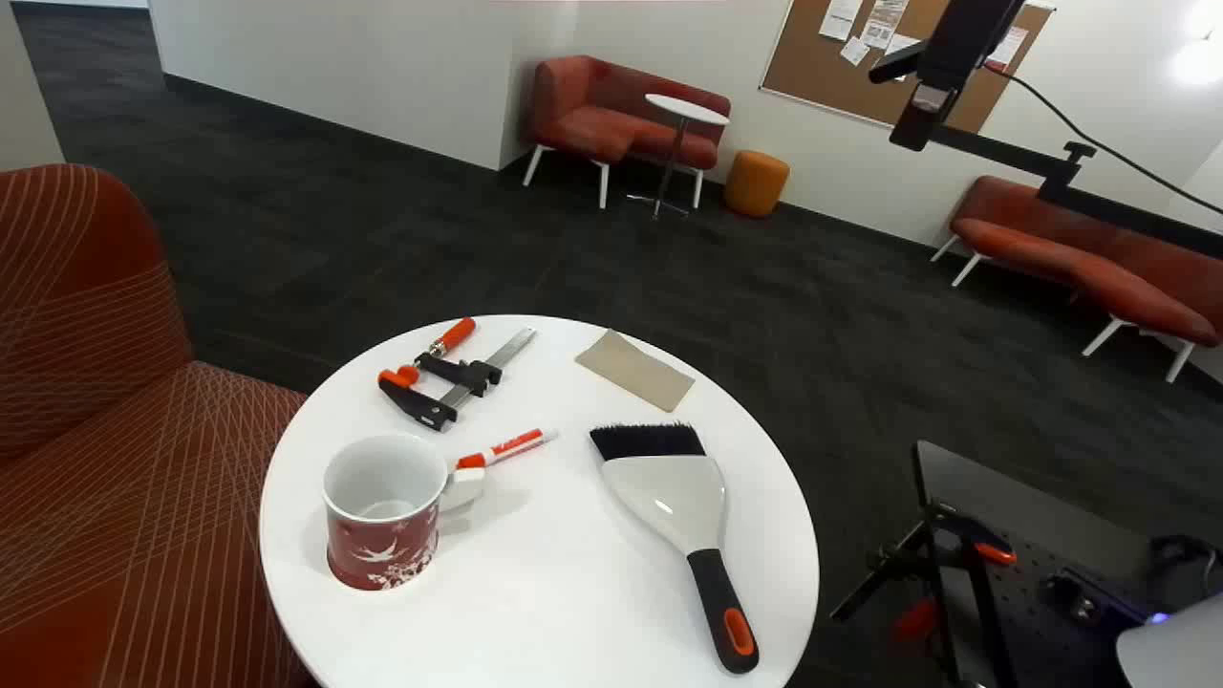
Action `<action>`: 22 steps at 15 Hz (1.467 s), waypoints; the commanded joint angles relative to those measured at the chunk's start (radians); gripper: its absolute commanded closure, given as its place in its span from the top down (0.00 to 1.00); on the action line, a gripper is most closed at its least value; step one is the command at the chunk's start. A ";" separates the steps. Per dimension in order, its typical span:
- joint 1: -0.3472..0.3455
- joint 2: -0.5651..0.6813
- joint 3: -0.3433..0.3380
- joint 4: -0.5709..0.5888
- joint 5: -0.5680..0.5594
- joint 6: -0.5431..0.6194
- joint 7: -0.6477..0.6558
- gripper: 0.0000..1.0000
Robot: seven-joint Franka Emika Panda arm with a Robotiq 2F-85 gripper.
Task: Put the marker in the mug
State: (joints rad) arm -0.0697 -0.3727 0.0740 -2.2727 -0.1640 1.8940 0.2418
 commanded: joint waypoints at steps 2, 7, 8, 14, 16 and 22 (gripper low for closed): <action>0.011 0.001 -0.010 0.002 -0.003 -0.003 0.003 1.00; 0.011 0.001 -0.010 0.002 -0.003 -0.003 0.003 1.00; 0.011 0.001 -0.010 0.002 -0.003 -0.003 0.003 1.00; 0.024 0.062 -0.013 0.032 0.008 0.034 -0.033 1.00; 0.033 0.106 -0.012 0.046 0.006 0.064 -0.057 1.00; 0.081 0.273 -0.028 0.095 0.032 0.283 -0.296 1.00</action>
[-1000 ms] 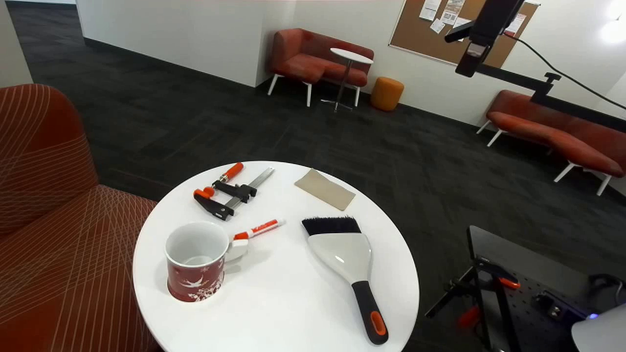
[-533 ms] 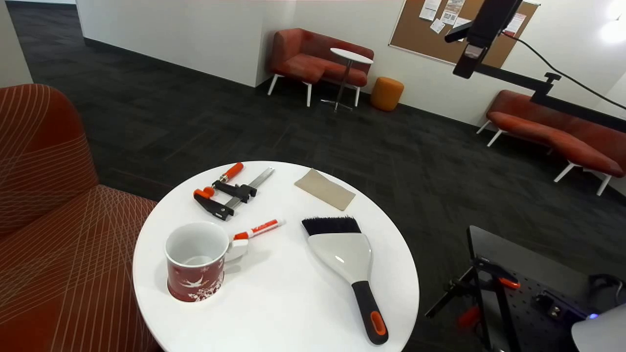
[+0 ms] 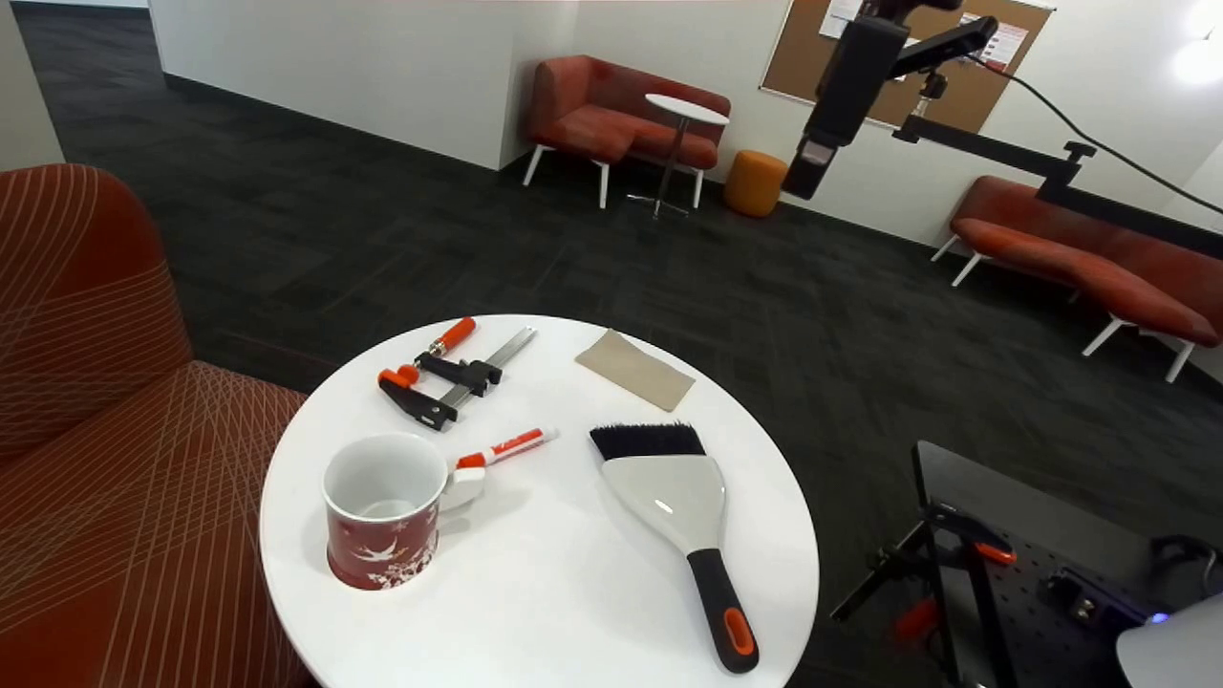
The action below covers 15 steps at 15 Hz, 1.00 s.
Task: Put the marker in the mug
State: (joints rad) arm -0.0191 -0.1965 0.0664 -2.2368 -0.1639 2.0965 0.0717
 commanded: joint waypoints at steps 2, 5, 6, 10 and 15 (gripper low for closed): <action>0.043 0.159 -0.022 0.081 0.057 0.169 -0.225 1.00; 0.052 0.245 -0.018 0.113 0.178 0.276 -0.411 1.00; 0.051 0.267 -0.011 0.127 0.220 0.279 -0.457 1.00; 0.047 0.267 -0.008 0.112 0.195 0.273 -0.425 1.00; 0.046 0.284 -0.007 0.130 0.197 0.281 -0.448 1.00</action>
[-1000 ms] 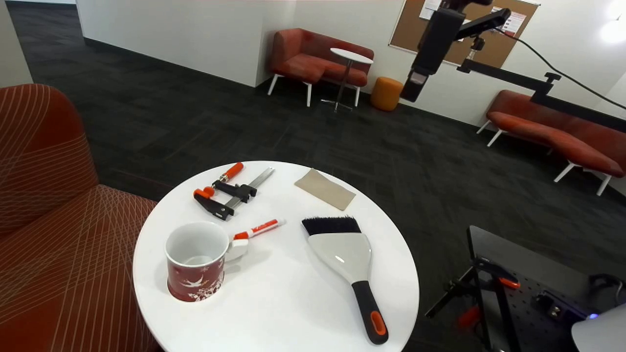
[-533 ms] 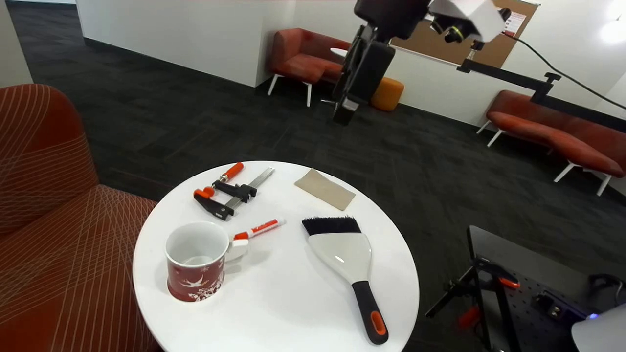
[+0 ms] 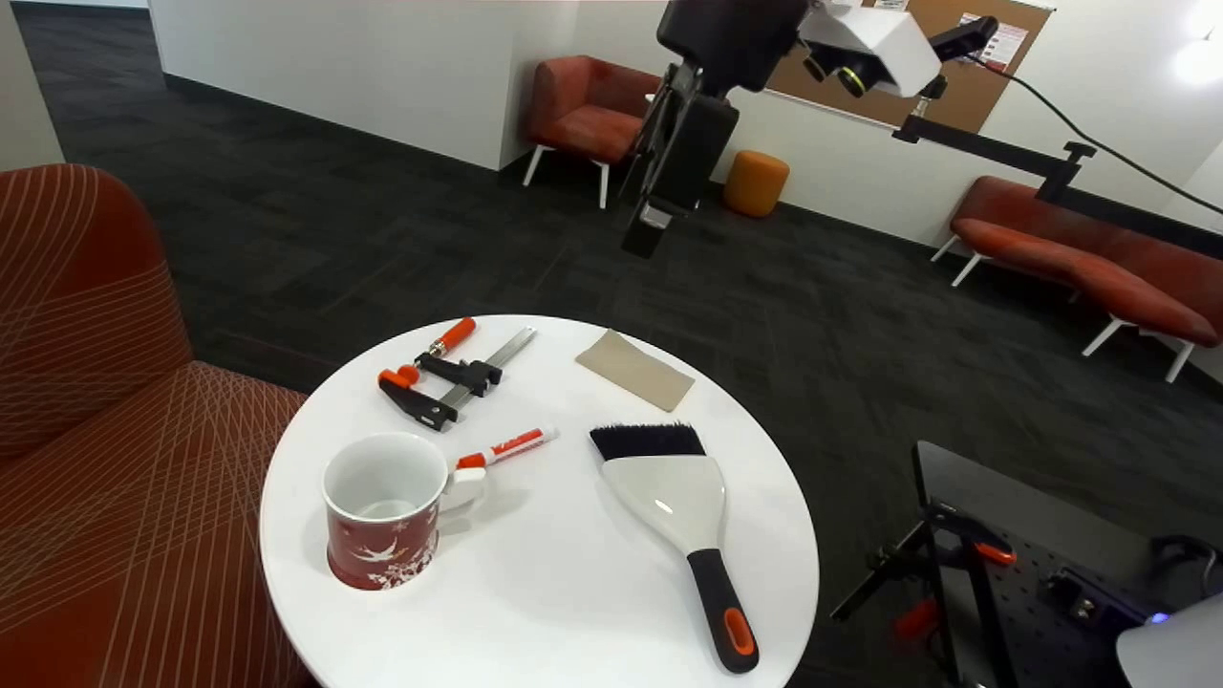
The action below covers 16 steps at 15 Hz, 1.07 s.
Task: Put the marker in the mug
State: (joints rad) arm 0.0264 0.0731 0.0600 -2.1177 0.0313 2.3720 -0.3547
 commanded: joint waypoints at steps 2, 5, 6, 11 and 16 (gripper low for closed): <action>-0.005 0.057 -0.002 0.031 -0.003 0.028 -0.070 1.00; -0.025 0.119 -0.001 0.063 0.008 0.020 -0.182 1.00; -0.033 0.142 0.000 0.076 0.007 0.018 -0.216 1.00; -0.072 0.308 0.014 0.175 -0.007 0.079 -0.363 1.00; -0.086 0.473 0.040 0.281 -0.019 0.129 -0.394 1.00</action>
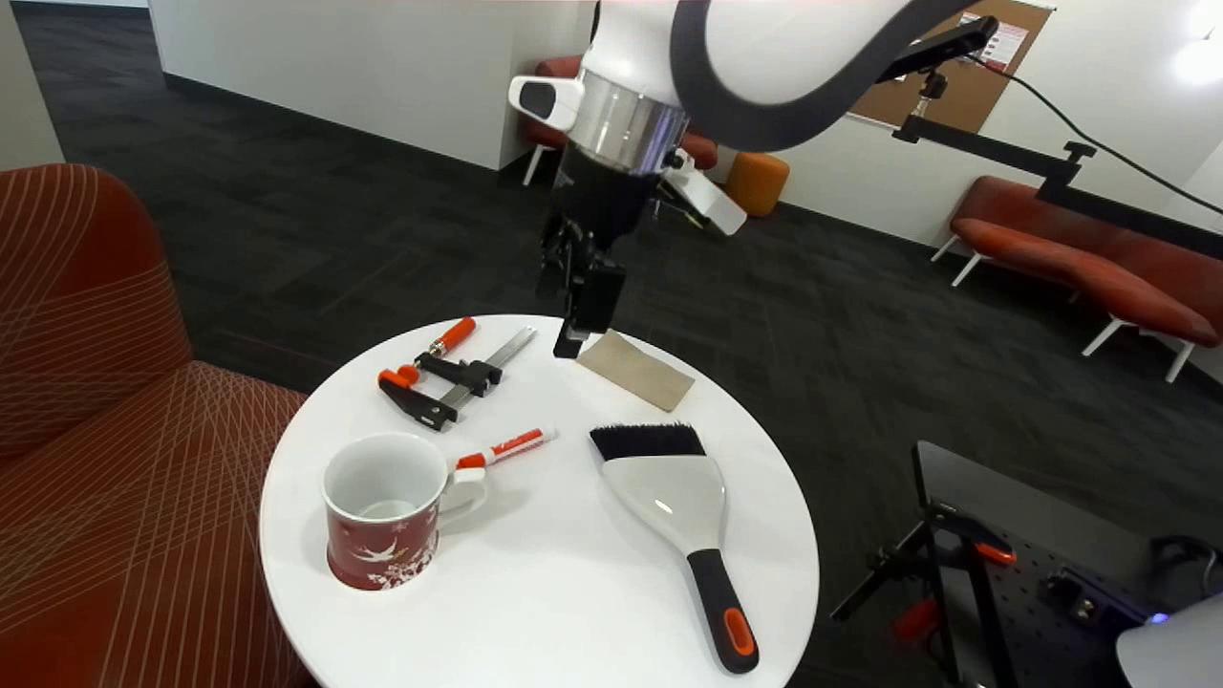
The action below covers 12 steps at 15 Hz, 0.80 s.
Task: Put the marker in the mug
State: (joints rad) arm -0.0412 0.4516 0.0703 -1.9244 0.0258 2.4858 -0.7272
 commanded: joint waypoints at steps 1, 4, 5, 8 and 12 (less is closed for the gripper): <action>-0.018 0.122 0.034 0.108 -0.019 0.018 -0.018 1.00; -0.017 0.202 0.044 0.172 -0.037 -0.002 -0.008 1.00; -0.017 0.224 0.046 0.190 -0.043 -0.006 -0.007 1.00; -0.019 0.285 0.047 0.238 -0.065 -0.017 -0.010 1.00; -0.018 0.298 0.047 0.222 -0.091 -0.003 0.011 1.00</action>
State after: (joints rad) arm -0.0448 0.7484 0.1012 -1.7041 -0.0481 2.4853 -0.7277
